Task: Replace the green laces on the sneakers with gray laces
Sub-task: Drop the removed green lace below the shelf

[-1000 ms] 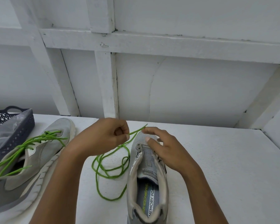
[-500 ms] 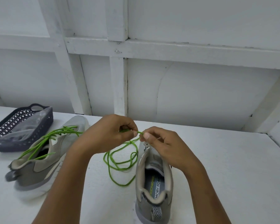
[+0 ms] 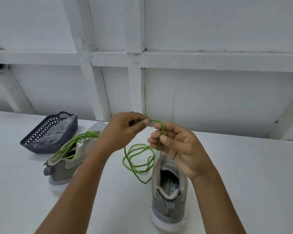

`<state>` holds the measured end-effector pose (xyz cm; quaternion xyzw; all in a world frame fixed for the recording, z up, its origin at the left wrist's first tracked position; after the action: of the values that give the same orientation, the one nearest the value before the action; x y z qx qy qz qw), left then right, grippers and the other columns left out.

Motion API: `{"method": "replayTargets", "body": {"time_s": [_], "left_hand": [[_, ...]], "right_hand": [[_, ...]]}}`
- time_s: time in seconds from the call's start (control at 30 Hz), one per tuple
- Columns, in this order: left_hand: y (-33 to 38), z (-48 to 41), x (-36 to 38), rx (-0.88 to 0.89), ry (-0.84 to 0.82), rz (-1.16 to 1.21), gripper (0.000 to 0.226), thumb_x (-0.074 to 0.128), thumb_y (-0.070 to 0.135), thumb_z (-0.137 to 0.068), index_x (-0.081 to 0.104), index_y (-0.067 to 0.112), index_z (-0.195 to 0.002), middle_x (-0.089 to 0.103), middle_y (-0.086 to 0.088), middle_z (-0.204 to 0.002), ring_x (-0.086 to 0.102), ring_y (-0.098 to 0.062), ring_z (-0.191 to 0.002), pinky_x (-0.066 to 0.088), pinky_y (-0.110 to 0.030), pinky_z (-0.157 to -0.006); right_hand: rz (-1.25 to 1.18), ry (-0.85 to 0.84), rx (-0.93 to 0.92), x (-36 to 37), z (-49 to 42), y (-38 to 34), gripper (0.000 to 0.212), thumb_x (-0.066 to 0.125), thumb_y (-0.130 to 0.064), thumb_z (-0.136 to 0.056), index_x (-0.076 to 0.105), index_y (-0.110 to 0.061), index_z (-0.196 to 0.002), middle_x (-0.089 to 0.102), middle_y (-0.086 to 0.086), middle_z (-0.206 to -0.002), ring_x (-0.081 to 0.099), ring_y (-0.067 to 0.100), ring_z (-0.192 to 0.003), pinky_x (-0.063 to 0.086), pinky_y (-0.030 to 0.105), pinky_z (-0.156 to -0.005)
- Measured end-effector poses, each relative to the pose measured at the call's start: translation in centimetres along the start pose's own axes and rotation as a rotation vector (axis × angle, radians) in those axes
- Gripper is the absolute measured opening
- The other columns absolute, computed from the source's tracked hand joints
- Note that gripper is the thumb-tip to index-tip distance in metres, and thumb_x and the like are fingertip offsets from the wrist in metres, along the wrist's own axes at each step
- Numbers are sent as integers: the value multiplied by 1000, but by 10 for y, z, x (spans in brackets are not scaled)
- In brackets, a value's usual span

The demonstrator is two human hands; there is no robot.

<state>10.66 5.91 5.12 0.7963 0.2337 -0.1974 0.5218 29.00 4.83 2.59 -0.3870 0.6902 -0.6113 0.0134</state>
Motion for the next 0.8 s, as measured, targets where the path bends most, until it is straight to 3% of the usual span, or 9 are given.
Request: {"method": "replayTargets", "body": {"time_s": [0.1, 0.17, 0.23, 0.3, 0.37, 0.43, 0.53, 0.67, 0.8], "left_hand": [[1, 10, 17, 41, -136, -101, 17, 63, 27, -96, 71, 32, -82, 62, 11, -64, 51, -5, -58, 42, -22, -59], [5, 19, 25, 16, -264, -175, 15, 62, 29, -96, 73, 27, -85, 57, 9, -62, 48, -6, -58, 39, -21, -59], [11, 28, 26, 33, -425, -263, 17, 61, 30, -98, 76, 24, -102, 65, 4, -71, 54, -10, -65, 41, -18, -62], [20, 31, 17, 41, -538, -320, 19, 60, 31, -98, 75, 23, -106, 69, 2, -77, 55, -8, -65, 39, -14, -60], [33, 30, -3, 38, -560, -366, 15, 62, 32, -96, 75, 27, -102, 70, 8, -77, 54, -2, -63, 40, -13, -59], [43, 24, -27, 46, -509, -383, 11, 65, 32, -93, 76, 30, -96, 69, 14, -75, 59, -1, -65, 46, -17, -61], [45, 13, -60, 44, -353, -314, 6, 70, 33, -89, 74, 37, -90, 73, 19, -84, 66, 1, -81, 52, -16, -73], [18, 9, -60, 80, -144, -164, 10, 71, 31, -86, 71, 41, -85, 72, 22, -81, 67, -4, -79, 52, -18, -70], [-6, 30, -33, 108, -265, -171, 20, 67, 27, -94, 72, 40, -79, 65, 19, -68, 57, 0, -64, 43, -22, -61]], "right_hand": [[-314, 145, -35, 7, -6, 2, 27, 56, 5, -78, 79, -6, -87, 75, 13, -91, 74, 26, -88, 60, 31, -76], [-359, 254, -84, 7, -10, 5, 26, 56, 7, -79, 76, -3, -92, 75, 14, -93, 74, 27, -92, 61, 33, -81], [-143, 359, -132, 2, -11, 9, 26, 57, 10, -86, 71, -3, -103, 76, 12, -96, 73, 26, -98, 59, 34, -87], [251, 414, -151, -3, -9, 11, 28, 57, 11, -91, 71, -9, -105, 77, 6, -97, 73, 21, -99, 58, 33, -91], [549, 341, -75, -3, -6, 13, 29, 57, 10, -92, 74, -12, -102, 78, 2, -93, 73, 14, -92, 57, 31, -92], [659, 176, 53, 2, -3, 13, 28, 54, 12, -92, 75, -5, -100, 76, 1, -85, 72, 12, -82, 57, 28, -84], [388, 45, 135, 18, 3, 13, 30, 44, 7, -91, 74, 1, -91, 69, 12, -75, 66, 21, -72, 55, 31, -72], [-41, -8, 126, 36, 5, 10, 32, 49, -14, -80, 78, -3, -87, 70, 14, -76, 67, 25, -71, 56, 33, -69], [-350, 54, 33, 54, 1, 12, 46, 40, -20, -88, 74, 6, -103, 72, 26, -105, 71, 34, -98, 59, 41, -86]]}}
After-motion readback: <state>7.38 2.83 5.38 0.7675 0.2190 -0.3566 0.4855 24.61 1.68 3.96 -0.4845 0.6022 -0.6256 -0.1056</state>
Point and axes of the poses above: each hand's wrist, its own z-axis away from the middle knuckle, its own x-axis out of the palm, y = z × x, the point moved 2 cm from there along -z, towards the middle knuckle
